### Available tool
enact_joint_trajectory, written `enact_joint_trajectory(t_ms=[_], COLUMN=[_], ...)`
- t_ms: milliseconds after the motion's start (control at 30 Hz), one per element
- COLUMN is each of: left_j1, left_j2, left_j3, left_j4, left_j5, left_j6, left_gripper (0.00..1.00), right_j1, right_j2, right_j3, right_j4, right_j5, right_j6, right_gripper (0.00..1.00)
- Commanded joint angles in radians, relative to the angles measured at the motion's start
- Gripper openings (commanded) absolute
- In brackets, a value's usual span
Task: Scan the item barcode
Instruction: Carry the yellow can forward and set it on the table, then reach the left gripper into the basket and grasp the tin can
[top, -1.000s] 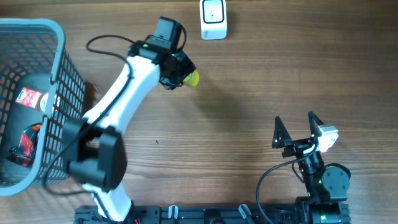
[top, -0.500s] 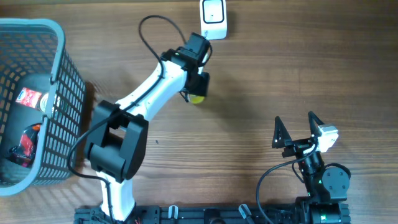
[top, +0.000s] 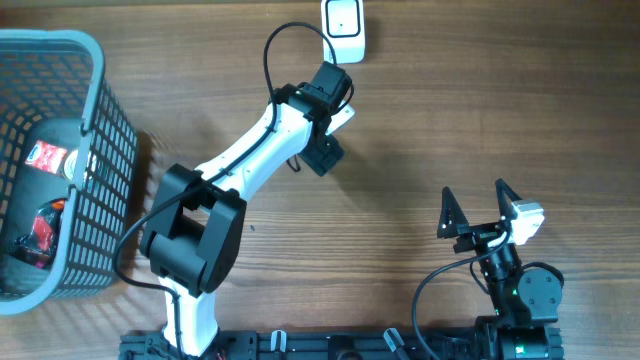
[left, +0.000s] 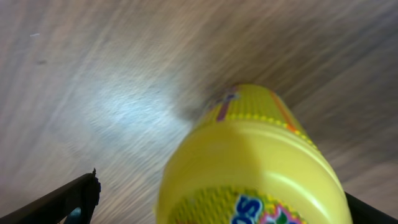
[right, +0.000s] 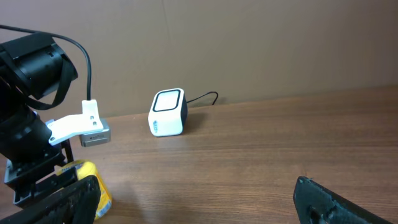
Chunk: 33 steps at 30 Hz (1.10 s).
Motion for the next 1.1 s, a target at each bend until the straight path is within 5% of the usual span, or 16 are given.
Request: enact_joint_trajectory(t_ms=[0, 167, 267, 333, 400, 533, 567, 633, 733, 900, 1067], left_j1=[-0.004, -0.074, -0.105, -0.079, 0.047, 0.584, 0.724, 1.010, 1.199, 1.199, 1.117], left_j2=[-0.049, -0.313, -0.565, -0.730, -0.896, -1.025, -1.018, -0.932, -0.714, -0.282, -0.090], left_j3=[0.013, 0.013, 0.013, 0.013, 0.013, 0.012, 0.012, 0.012, 0.012, 0.012, 0.012], left_j4=[-0.002, -0.091, -0.116, -0.077, -0.039, -0.017, -0.018, -0.037, -0.138, -0.193, -0.104], left_j5=[-0.049, 0.225, 0.106, -0.117, -0.393, -0.371, -0.331, -0.024, 0.118, 0.125, 0.086], left_j6=[-0.033, -0.042, -0.274, -0.511, -0.760, -0.894, -0.929, -0.933, -1.101, -1.195, -1.291], left_gripper=[1.00, 1.00, 1.00, 1.00, 1.00, 1.00, 1.00, 1.00, 1.00, 1.00, 1.00], right_j1=[0.003, 0.003, 0.003, 0.003, 0.003, 0.003, 0.003, 0.003, 0.003, 0.003, 0.003], right_j2=[-0.006, -0.006, -0.006, -0.006, -0.006, -0.006, -0.006, -0.006, -0.006, -0.006, -0.006], right_j3=[-0.001, -0.001, -0.001, -0.001, -0.001, -0.001, -0.001, -0.001, -0.001, -0.001, -0.001], right_j4=[0.004, 0.004, 0.004, 0.004, 0.004, 0.004, 0.004, 0.004, 0.004, 0.004, 0.004], right_j5=[0.010, 0.010, 0.009, 0.010, 0.010, 0.009, 0.010, 0.010, 0.009, 0.010, 0.010], right_j6=[0.006, 0.006, 0.007, 0.007, 0.007, 0.007, 0.007, 0.007, 0.007, 0.007, 0.007], right_gripper=[1.00, 1.00, 1.00, 1.00, 1.00, 1.00, 1.00, 1.00, 1.00, 1.00, 1.00])
